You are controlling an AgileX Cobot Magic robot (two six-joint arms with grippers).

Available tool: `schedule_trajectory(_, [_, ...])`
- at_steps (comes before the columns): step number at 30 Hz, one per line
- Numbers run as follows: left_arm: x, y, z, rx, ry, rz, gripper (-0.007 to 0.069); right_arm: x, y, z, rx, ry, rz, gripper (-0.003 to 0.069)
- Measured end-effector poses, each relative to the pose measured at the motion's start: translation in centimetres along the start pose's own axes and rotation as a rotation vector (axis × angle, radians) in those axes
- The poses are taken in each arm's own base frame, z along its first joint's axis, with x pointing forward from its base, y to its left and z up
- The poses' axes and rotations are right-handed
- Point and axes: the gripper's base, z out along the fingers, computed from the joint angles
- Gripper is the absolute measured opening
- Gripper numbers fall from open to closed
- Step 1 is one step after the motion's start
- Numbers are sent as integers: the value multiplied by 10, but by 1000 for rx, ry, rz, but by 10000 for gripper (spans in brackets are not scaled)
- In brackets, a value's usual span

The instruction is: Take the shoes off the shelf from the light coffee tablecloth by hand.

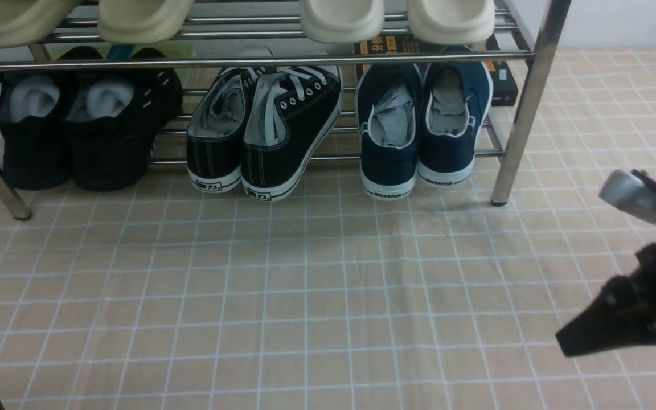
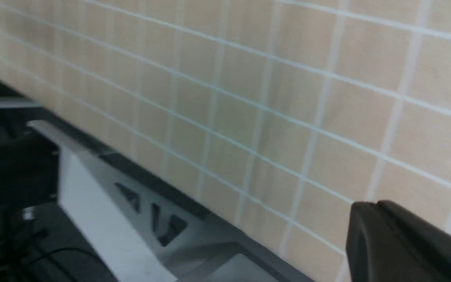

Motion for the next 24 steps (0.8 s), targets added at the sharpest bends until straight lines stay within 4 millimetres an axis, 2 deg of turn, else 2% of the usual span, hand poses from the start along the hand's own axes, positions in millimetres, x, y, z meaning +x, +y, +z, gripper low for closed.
schedule_trajectory(3, [0,0,0,0,0,0,240,-24,16,11,-57,37,-80,12])
schedule_trajectory(4, [0,0,0,0,0,0,240,-25,17,12,-57,39,-86,13])
schedule_trajectory(5, [0,0,0,0,0,0,240,-37,32,22,-39,70,-140,14])
schedule_trajectory(6, [0,0,0,0,0,0,240,-39,33,21,-38,65,-144,14])
schedule_trajectory(8, [0,0,0,0,0,0,240,-58,55,33,57,91,-198,18])
schedule_trajectory(13, [0,0,0,0,0,0,240,-84,80,40,236,88,-224,27])
schedule_trajectory(16, [0,0,0,0,0,0,240,-108,103,47,377,39,-230,42])
schedule_trajectory(23, [0,0,0,0,0,0,240,-141,124,63,463,-39,-285,96])
schedule_trajectory(24, [0,0,0,0,0,0,240,-151,126,68,470,-65,-291,125])
